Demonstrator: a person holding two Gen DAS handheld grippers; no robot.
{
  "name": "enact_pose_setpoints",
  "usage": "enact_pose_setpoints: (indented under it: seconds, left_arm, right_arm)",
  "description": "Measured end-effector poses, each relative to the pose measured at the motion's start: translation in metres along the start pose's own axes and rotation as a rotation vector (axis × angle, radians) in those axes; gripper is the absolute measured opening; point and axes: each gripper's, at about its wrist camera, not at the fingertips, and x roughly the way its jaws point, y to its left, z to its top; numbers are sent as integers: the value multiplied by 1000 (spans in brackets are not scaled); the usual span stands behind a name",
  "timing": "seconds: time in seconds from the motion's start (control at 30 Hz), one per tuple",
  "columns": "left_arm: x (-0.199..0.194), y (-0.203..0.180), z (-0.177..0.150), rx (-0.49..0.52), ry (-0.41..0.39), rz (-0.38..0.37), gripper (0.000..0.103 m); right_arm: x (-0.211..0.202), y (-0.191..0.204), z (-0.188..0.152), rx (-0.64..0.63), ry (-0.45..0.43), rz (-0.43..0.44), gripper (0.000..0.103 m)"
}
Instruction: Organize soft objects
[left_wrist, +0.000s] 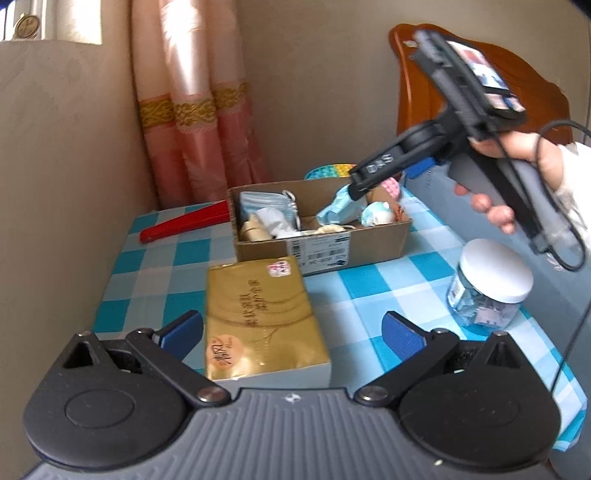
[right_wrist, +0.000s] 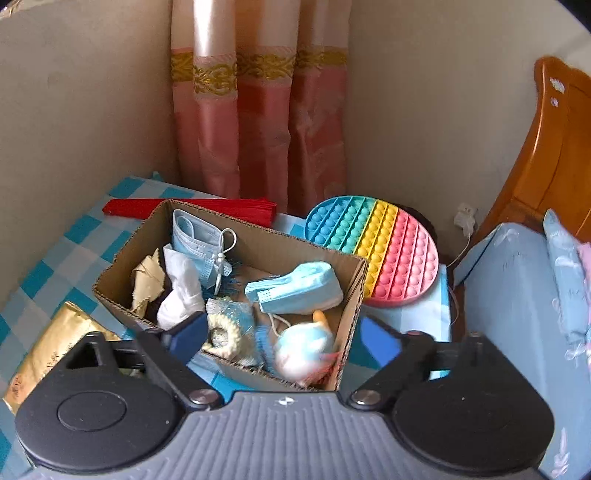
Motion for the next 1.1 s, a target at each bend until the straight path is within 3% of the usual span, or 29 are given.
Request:
enact_pose_setpoints:
  seconds: [0.1,0.27,0.37,0.6,0.87,1.1]
  left_arm:
    - [0,4,0,-19,-3,14,102]
    - [0,7,2,-29,0,54,102]
    - [-2,6,2,-14,-8,116,102]
    - [-4,9,7,-54,27,184,102]
    - [-6,9,9,-127,109,181,102]
    - [-13,4,10,-123,119,190,102]
  right_arm:
    - [-8,0,-4,28,-3,11,103]
    - [-25,9,-13,37,3,-5,103]
    - [-40,15,-23,57,8,-15,103]
    - [-75,31,-62,125,40,-9,103]
    - [-111,41,-111,274,43,28,103]
    - [-126,43,-127,307,43,-17,103]
